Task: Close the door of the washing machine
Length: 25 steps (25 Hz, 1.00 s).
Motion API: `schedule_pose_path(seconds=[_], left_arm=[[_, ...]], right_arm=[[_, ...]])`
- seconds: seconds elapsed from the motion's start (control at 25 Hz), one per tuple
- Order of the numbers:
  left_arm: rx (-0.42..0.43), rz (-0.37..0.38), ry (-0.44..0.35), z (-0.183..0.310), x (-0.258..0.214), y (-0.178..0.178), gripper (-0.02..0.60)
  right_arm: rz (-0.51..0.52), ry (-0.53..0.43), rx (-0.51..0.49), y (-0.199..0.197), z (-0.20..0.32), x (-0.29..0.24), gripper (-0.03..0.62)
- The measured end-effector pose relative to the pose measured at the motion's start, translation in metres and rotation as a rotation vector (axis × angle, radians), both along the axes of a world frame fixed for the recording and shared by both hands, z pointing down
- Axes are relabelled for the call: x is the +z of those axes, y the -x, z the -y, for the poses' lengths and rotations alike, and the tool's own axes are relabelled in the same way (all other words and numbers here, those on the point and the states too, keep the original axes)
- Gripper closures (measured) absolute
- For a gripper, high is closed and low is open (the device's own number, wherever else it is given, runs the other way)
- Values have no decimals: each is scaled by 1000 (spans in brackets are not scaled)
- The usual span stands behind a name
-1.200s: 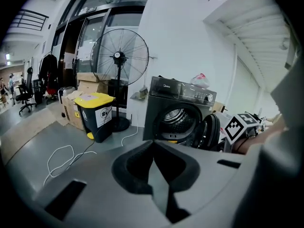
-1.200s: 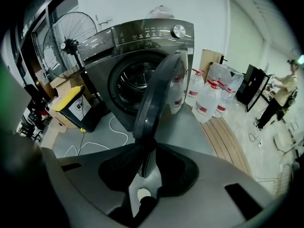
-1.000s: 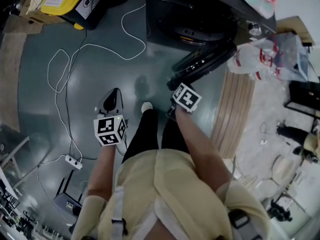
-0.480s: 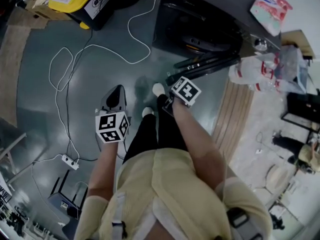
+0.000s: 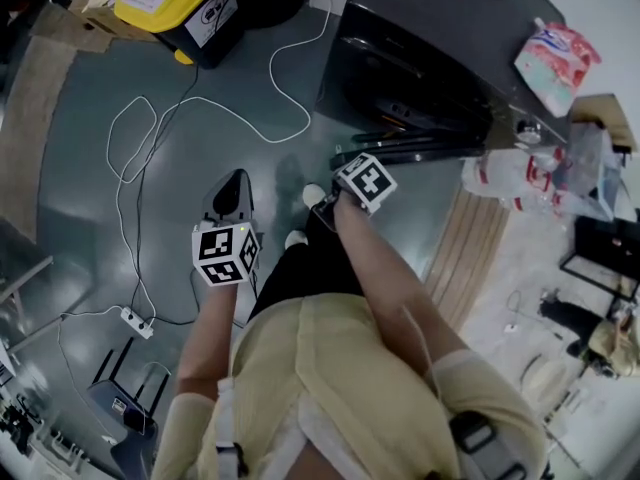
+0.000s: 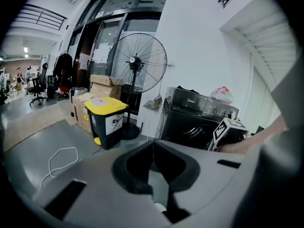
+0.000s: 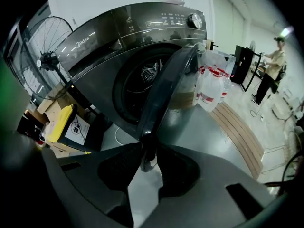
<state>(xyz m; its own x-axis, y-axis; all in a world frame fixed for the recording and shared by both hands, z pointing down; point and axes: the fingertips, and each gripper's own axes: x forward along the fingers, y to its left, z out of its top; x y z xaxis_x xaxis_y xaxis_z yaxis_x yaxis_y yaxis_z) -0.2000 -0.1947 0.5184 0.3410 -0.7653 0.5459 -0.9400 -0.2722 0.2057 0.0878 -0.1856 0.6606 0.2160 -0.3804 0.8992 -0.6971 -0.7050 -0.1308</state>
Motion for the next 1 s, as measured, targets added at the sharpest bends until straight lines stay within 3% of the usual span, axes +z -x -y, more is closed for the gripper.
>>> schedule_pose_path(seconds=[0.56,1.0], left_arm=[[11,7,18,78,7,-29,575],[7,31,34,108,10,-43,575]], right_arm=[[37,-12,53,0,79,-3,487],[65,-50,79,-6,126,-3,485]])
